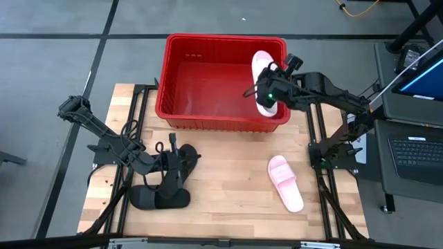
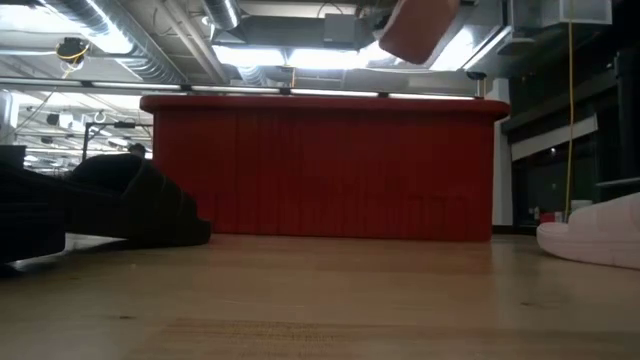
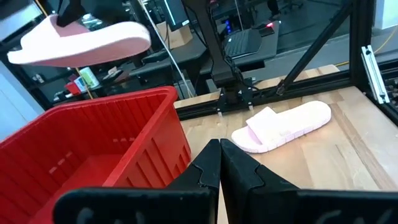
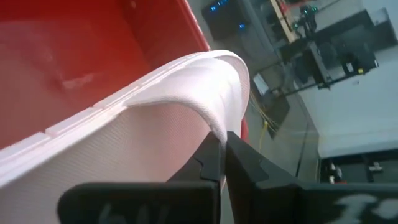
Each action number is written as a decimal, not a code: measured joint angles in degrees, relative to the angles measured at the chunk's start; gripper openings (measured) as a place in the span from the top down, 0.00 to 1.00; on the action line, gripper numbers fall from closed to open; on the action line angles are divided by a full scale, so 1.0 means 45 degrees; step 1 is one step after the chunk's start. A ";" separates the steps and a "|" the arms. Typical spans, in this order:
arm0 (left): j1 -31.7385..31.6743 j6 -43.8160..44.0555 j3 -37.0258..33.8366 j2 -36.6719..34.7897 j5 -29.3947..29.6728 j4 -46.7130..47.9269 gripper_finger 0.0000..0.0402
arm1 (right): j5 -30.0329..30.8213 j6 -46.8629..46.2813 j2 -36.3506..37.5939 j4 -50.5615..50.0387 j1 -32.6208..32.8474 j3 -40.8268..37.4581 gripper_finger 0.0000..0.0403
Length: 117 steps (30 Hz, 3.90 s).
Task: Pick and place slides into bin
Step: Put the right pink slide into the red container
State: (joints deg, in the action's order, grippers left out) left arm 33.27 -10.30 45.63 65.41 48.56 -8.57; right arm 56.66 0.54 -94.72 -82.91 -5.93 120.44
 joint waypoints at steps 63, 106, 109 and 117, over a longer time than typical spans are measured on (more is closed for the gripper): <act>-0.0013 -0.0212 0.0000 -0.0040 0.2210 -0.0166 1.00 | -0.2551 0.7099 -0.0097 1.2361 -0.4883 -1.1525 0.97; -0.0013 -0.0176 0.0000 -0.0040 0.2337 -0.0487 1.00 | -0.5527 0.5897 -0.1133 1.2322 -0.5572 -1.2259 0.97; -0.0016 -0.0176 0.0000 -0.0040 0.2336 -0.0487 1.00 | -0.5531 0.5904 -0.1151 1.2316 -0.5565 -1.2259 0.97; -0.0015 -0.0186 0.0000 -0.0042 0.2336 -0.0535 1.00 | -0.6581 0.5795 -0.1151 1.2147 -0.5743 -1.2254 0.98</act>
State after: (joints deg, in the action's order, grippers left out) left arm 33.20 -11.14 45.63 65.22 59.07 -10.98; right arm 27.05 26.62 -99.90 -28.25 -31.77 65.30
